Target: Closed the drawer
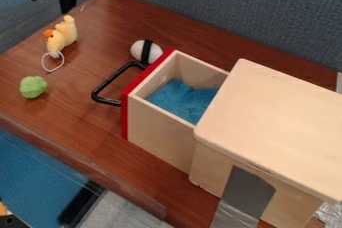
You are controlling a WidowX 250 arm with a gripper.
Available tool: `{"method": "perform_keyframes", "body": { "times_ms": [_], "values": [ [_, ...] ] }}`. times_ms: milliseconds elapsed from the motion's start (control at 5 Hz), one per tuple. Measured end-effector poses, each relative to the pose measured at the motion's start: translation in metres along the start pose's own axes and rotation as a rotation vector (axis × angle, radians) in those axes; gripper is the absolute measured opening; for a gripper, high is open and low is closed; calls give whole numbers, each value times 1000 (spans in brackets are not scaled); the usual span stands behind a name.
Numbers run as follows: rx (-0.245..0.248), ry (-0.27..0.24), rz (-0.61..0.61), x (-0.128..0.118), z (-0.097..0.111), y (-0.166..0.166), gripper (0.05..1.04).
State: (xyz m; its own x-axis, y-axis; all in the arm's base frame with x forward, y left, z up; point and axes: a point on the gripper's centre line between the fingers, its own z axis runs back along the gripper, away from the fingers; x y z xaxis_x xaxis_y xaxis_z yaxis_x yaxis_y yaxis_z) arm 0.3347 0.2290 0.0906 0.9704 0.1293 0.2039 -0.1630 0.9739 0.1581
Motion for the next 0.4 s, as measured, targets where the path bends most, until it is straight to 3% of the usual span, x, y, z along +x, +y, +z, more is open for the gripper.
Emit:
{"method": "perform_keyframes", "body": {
  "times_ms": [200, 400],
  "values": [
    [-22, 44, 5, -7, -13, -6, 1000],
    [-74, 126, 21, -22, -22, -34, 1000]
  ]
}}
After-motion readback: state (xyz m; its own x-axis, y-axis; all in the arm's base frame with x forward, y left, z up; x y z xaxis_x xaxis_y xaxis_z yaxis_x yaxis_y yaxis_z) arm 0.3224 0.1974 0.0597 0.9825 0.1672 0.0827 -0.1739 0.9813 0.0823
